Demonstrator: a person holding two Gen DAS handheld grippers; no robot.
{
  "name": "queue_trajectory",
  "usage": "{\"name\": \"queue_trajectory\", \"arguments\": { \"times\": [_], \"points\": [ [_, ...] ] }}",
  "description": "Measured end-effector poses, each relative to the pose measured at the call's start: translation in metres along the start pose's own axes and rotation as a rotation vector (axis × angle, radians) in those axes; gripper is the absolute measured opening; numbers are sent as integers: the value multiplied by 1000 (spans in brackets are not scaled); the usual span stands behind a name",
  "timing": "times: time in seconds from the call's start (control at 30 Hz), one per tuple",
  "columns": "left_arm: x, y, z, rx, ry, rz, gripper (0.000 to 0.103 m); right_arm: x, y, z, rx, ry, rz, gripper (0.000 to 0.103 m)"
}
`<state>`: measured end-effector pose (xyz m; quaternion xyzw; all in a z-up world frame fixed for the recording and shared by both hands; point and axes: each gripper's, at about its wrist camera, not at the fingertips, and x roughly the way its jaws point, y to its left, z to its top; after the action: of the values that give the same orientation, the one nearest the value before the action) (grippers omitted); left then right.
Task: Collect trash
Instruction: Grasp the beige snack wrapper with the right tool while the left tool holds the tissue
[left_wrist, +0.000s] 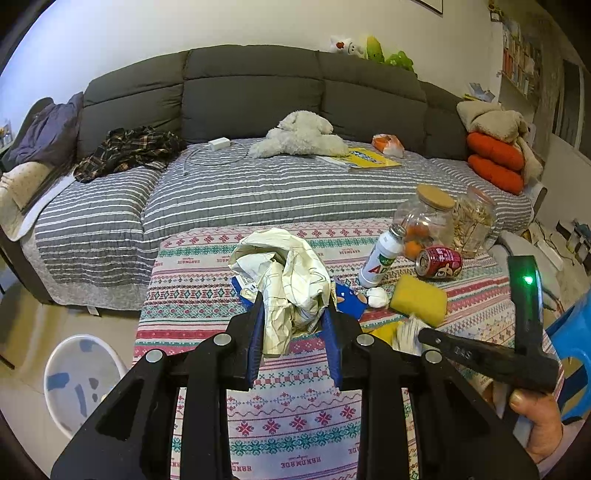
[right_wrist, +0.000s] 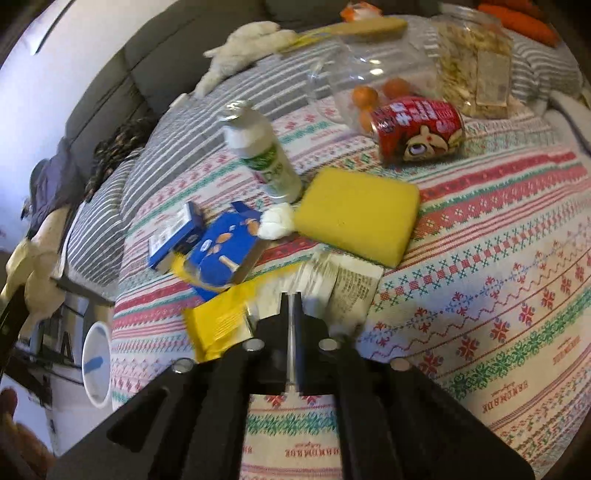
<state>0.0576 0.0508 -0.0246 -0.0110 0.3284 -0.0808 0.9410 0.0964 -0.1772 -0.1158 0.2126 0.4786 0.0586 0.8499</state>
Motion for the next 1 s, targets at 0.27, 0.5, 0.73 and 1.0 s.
{"name": "queue_trajectory", "arguments": {
  "times": [0.27, 0.5, 0.73, 1.0],
  "points": [
    [0, 0, 0, 6, 9, -4, 28, -15, 4, -4, -59, -28, -77, 19],
    [0, -1, -2, 14, 13, -4, 28, 15, 7, -6, -34, 9, -132, 81],
    [2, 3, -3, 14, 20, 0, 28, 31, -4, -9, -42, 74, -149, 37],
    [2, 0, -2, 4, 3, -9, 28, -30, 3, -1, -61, -138, -81, 35]
  ]
}}
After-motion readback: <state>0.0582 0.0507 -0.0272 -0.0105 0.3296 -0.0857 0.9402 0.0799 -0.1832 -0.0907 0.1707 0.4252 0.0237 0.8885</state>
